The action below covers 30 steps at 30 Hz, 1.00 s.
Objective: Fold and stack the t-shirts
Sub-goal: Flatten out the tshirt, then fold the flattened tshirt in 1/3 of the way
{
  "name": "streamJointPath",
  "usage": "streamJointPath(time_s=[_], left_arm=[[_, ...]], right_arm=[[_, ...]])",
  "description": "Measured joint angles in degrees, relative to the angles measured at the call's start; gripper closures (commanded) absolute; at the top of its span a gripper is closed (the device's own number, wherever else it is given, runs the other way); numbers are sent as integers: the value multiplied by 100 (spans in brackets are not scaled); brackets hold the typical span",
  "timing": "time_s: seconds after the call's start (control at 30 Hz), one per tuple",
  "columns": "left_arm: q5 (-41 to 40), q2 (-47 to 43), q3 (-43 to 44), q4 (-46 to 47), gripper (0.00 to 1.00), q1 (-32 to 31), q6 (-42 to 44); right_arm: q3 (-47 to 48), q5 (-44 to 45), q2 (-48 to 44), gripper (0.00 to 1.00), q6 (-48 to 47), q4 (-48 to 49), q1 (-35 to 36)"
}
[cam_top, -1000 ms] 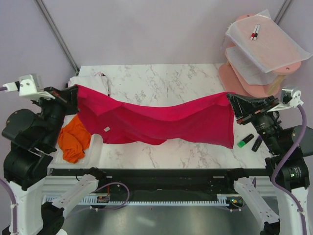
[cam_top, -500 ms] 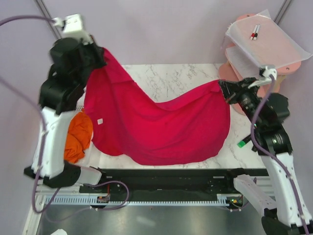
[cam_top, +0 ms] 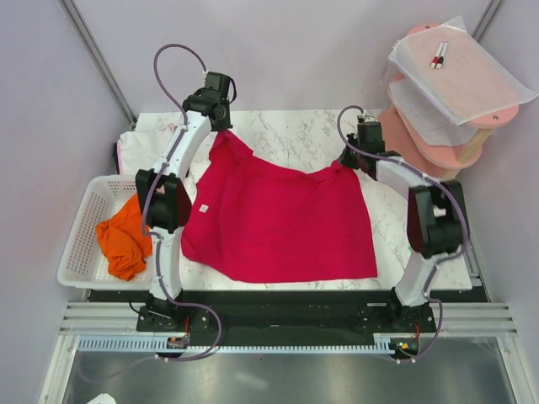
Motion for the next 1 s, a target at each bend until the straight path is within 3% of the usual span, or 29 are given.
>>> streamJointPath(time_s=[0.1, 0.27, 0.6, 1.0], left_arm=[[39, 592, 498, -15, 98, 144, 0], [63, 798, 839, -26, 98, 358, 0], [70, 704, 879, 140, 98, 592, -4], [151, -382, -831, 260, 98, 514, -116]], right_arm=[[767, 11, 1220, 100, 72, 28, -142], [1718, -122, 2208, 100, 240, 68, -516], [1919, -181, 2234, 100, 382, 535, -905], [1438, -616, 1648, 100, 433, 614, -979]])
